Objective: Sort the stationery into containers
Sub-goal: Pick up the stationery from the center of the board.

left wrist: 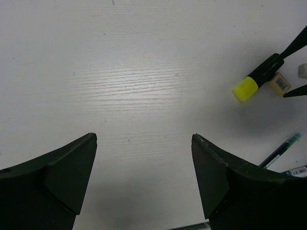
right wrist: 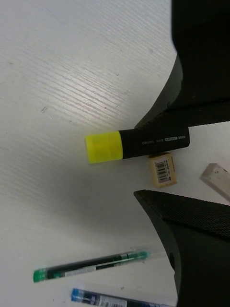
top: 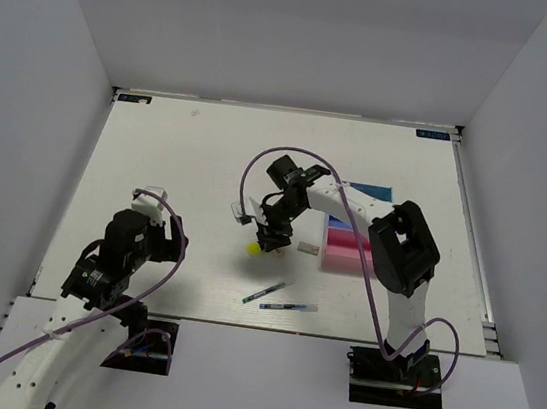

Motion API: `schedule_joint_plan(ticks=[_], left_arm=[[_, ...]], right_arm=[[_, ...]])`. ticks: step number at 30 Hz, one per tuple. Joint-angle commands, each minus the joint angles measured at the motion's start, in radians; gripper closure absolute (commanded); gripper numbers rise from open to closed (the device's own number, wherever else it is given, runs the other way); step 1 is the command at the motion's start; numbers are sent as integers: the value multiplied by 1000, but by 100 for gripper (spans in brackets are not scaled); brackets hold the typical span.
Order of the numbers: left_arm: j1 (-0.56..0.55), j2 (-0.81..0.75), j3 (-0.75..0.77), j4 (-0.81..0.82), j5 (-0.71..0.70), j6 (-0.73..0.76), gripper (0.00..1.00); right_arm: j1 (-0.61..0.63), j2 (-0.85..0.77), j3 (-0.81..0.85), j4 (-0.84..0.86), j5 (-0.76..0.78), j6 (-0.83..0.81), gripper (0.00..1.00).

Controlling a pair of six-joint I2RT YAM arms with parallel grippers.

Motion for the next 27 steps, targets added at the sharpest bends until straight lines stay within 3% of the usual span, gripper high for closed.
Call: schedule_joint_plan(ticks=[1, 10, 21, 25, 27], left_arm=[[1, -23, 4, 11, 18, -2, 10], [-7, -29, 3, 14, 32, 1, 10], [-8, -26, 1, 14, 33, 1, 10], [-8, -26, 1, 14, 32, 3, 10], [-8, -29, 3, 11, 25, 1, 10]], right_arm=[[12, 27, 39, 52, 68, 74, 44], [32, 73, 8, 173, 177, 151, 44], [48, 71, -101, 221, 244, 117, 46], [48, 82, -133, 239, 275, 102, 48], [55, 87, -147, 243, 289, 104, 58]])
